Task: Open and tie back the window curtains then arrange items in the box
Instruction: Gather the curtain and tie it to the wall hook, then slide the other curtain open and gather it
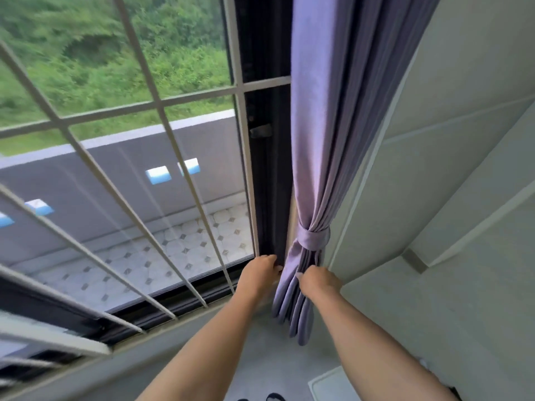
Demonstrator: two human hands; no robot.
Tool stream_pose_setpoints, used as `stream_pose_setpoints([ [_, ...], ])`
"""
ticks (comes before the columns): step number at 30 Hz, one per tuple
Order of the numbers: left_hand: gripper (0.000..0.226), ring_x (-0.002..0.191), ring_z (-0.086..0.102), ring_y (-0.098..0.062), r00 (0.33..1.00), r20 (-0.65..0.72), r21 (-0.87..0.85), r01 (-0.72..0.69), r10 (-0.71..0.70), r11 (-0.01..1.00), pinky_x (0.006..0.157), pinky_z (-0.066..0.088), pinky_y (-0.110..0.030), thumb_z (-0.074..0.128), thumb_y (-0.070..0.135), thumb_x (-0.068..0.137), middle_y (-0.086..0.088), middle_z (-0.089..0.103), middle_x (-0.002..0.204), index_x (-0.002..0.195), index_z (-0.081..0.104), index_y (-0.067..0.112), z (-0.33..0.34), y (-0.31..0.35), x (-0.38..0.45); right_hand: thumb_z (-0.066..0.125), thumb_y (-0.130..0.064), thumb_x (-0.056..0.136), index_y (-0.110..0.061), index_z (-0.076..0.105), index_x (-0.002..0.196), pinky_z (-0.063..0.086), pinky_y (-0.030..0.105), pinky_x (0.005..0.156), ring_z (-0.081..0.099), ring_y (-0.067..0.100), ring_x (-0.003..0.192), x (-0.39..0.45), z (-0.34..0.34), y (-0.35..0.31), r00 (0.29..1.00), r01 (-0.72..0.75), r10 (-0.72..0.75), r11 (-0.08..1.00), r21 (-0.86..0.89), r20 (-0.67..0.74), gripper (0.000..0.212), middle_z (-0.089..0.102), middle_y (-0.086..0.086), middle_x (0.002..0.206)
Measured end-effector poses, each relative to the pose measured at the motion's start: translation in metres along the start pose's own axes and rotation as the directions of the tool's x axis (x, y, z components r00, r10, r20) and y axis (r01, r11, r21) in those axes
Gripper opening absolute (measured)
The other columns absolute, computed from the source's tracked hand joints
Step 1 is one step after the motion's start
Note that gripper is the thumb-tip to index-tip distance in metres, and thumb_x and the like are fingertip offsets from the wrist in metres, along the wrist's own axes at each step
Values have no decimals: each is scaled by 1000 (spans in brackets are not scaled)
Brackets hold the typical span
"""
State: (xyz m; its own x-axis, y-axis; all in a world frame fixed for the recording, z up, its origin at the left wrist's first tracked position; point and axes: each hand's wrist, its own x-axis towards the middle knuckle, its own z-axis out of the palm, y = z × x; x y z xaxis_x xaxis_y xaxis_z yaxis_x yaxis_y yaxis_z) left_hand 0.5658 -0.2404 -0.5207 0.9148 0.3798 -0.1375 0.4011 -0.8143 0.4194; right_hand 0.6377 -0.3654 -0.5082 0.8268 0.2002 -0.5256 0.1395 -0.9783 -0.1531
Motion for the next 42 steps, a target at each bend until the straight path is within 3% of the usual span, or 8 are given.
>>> stream_pose_setpoints([
  [5, 25, 93, 61, -32, 997, -65, 33, 49, -47, 998, 73, 48, -37, 47, 28, 97, -11, 68, 99, 102, 60, 8, -29, -36, -28, 40, -48, 97, -11, 55, 129, 39, 39, 105, 51, 30, 125, -22, 7, -39, 976, 212, -206, 971, -114, 67, 52, 54, 14, 135],
  [11, 32, 104, 60, -30, 975, -153, 1, 164, -162, 986, 84, 49, -38, 44, 28, 99, -12, 66, 113, 119, 59, 8, -78, -89, -81, 40, -49, 97, -10, 58, 122, 43, 34, 84, 55, 31, 116, -67, 17, -99, 919, 394, -389, 901, -181, 65, 49, 58, 11, 128],
  [15, 31, 102, 61, -30, 935, -239, -24, 266, -264, 964, 82, 50, -39, 44, 29, 99, -11, 67, 112, 116, 61, 10, -120, -140, -138, 40, -49, 97, -13, 56, 127, 45, 37, 90, 55, 31, 117, -115, 29, -159, 847, 525, -527, 812, -254, 67, 50, 57, 10, 131],
  [20, 30, 102, 60, -35, 838, -394, -11, 407, -378, 913, 82, 50, -41, 46, 31, 98, -15, 66, 109, 109, 62, 7, -194, -218, -259, 41, -57, 94, -9, 56, 127, 46, 40, 95, 54, 34, 119, -206, 60, -258, 724, 671, -685, 673, -312, 82, 60, 55, 14, 133],
  [27, 29, 106, 59, -36, 625, -586, 15, 645, -516, 764, 84, 47, -39, 46, 31, 97, -16, 66, 111, 108, 62, 9, -288, -318, -491, 43, -52, 95, -7, 59, 116, 50, 38, 85, 60, 34, 107, -392, 135, -384, 453, 850, -889, 409, -332, 63, 52, 60, 16, 121],
  [34, 29, 106, 59, -32, 417, -635, -80, 802, -650, 592, 82, 49, -38, 47, 33, 96, -10, 65, 114, 109, 62, 11, -332, -376, -670, 42, -54, 94, -8, 62, 113, 49, 36, 83, 60, 34, 107, -565, 213, -463, 184, 944, -976, 143, -296, 115, 54, 62, 16, 119],
  [39, 46, 134, 41, -22, 330, -699, -178, 780, -635, 601, 104, 37, -33, 48, 35, 97, -4, 40, 149, 139, 46, 15, -367, -412, -736, 42, -55, 93, -11, 60, 103, 46, 36, 73, 60, 33, 100, -648, 245, -507, 23, 962, -997, 1, -273, 79, 48, 66, 15, 108],
  [42, 51, 140, 32, -17, 298, -733, -206, 758, -611, 618, 109, 30, -29, 47, 38, 97, -3, 31, 154, 143, 40, 17, -392, -440, -765, 42, -56, 93, -15, 60, 113, 48, 38, 76, 59, 32, 105, -693, 248, -541, -52, 973, -998, -56, -226, 22, 49, 65, 12, 111],
])
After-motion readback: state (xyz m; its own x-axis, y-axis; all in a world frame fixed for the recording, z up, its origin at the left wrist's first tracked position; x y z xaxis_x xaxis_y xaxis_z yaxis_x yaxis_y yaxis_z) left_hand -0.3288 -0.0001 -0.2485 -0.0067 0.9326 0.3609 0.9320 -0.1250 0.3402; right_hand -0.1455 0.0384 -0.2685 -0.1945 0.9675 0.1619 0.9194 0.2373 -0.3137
